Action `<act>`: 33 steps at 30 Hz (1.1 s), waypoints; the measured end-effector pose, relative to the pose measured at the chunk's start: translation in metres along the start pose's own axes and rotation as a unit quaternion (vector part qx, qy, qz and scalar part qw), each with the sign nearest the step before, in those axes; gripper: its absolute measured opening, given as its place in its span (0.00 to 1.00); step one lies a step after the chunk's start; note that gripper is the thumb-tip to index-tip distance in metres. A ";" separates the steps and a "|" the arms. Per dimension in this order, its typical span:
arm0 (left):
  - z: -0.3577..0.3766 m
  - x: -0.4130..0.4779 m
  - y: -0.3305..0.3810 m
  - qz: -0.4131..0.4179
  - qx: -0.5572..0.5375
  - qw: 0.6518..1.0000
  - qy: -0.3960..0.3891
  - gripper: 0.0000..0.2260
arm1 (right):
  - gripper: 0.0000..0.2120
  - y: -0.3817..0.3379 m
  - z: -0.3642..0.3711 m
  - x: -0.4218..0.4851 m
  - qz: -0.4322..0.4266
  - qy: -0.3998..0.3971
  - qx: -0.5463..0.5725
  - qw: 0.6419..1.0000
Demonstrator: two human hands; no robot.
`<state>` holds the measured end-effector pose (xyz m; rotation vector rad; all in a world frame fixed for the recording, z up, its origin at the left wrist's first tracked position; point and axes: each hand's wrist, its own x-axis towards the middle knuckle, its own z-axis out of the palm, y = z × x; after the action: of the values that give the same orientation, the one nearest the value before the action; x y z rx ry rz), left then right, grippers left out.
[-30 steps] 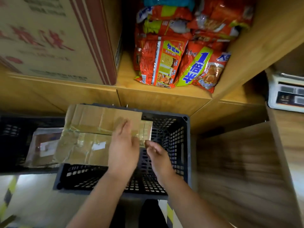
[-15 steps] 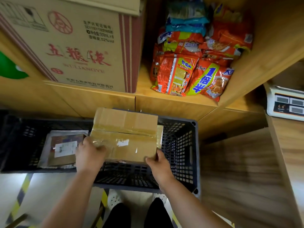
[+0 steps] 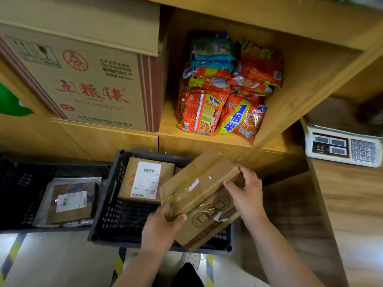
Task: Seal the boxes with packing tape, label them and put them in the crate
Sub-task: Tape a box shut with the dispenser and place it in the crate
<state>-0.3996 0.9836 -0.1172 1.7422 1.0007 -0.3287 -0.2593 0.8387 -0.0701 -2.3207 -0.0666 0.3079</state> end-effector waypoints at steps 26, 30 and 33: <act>0.097 0.061 -0.040 -0.165 -0.010 0.976 -0.144 0.18 | 0.20 0.023 0.074 0.068 -0.194 -0.098 -0.380 0.899; 0.087 0.056 -0.044 -0.111 -0.037 0.986 -0.121 0.17 | 0.19 0.023 0.088 0.071 -0.204 -0.092 -0.383 0.896; 0.086 0.062 -0.049 -0.101 0.011 0.984 -0.147 0.17 | 0.19 0.026 0.095 0.069 -0.210 -0.083 -0.375 0.899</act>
<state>-0.3775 0.9417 -0.2240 1.5573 0.9605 -0.7076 -0.2164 0.8973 -0.1660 -2.9302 -0.9024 0.2872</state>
